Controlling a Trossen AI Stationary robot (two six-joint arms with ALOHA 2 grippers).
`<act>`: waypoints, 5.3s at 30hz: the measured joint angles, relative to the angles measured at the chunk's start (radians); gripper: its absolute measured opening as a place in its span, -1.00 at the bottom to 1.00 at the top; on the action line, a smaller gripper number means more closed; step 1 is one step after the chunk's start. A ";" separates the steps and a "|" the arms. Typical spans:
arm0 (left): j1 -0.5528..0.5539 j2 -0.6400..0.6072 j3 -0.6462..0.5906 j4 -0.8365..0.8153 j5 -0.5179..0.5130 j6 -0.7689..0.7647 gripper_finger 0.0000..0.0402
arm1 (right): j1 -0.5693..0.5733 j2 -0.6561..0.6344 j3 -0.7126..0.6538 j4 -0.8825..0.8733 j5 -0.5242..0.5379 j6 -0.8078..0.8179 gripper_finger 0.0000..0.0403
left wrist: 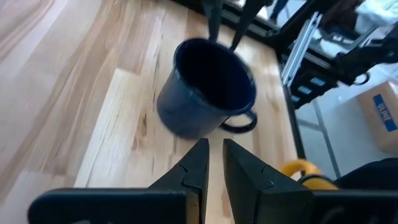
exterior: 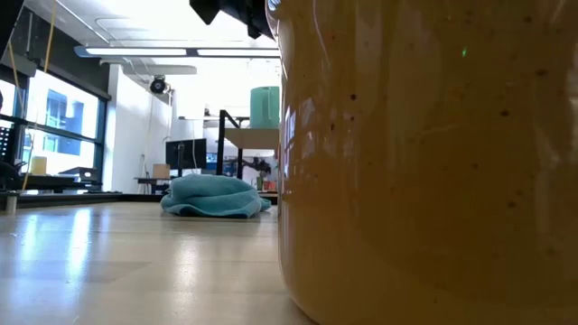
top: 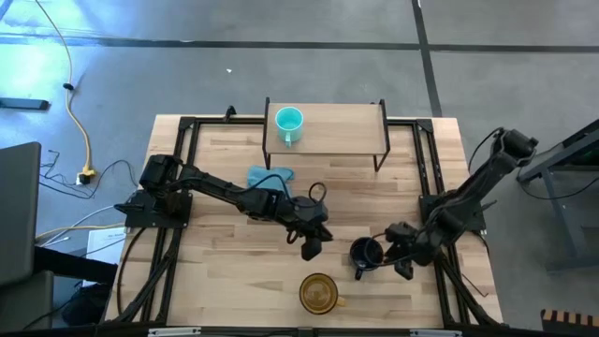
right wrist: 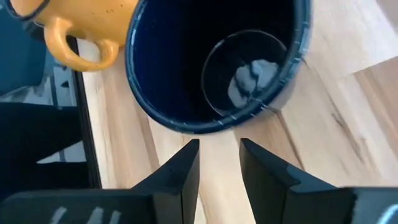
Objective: Stack small to large cups/mugs on shelf
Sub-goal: Put the black mug on the shelf
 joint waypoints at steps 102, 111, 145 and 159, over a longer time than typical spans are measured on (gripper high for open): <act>-0.092 0.040 0.000 -0.257 -0.226 -0.051 -0.81 | -0.426 0.222 0.001 0.403 0.014 -0.257 -0.48; -0.092 0.065 -0.002 -0.214 -0.259 -0.072 -0.81 | -0.457 0.222 0.001 0.405 -0.007 -0.270 -0.48; -0.010 0.077 0.000 -0.117 -0.285 -0.095 -0.81 | -0.521 0.041 0.002 0.156 -0.006 -0.254 -0.35; -0.015 0.077 0.000 -0.207 -0.204 -0.103 -0.81 | -0.574 -0.021 0.002 0.178 -0.025 -0.404 -0.35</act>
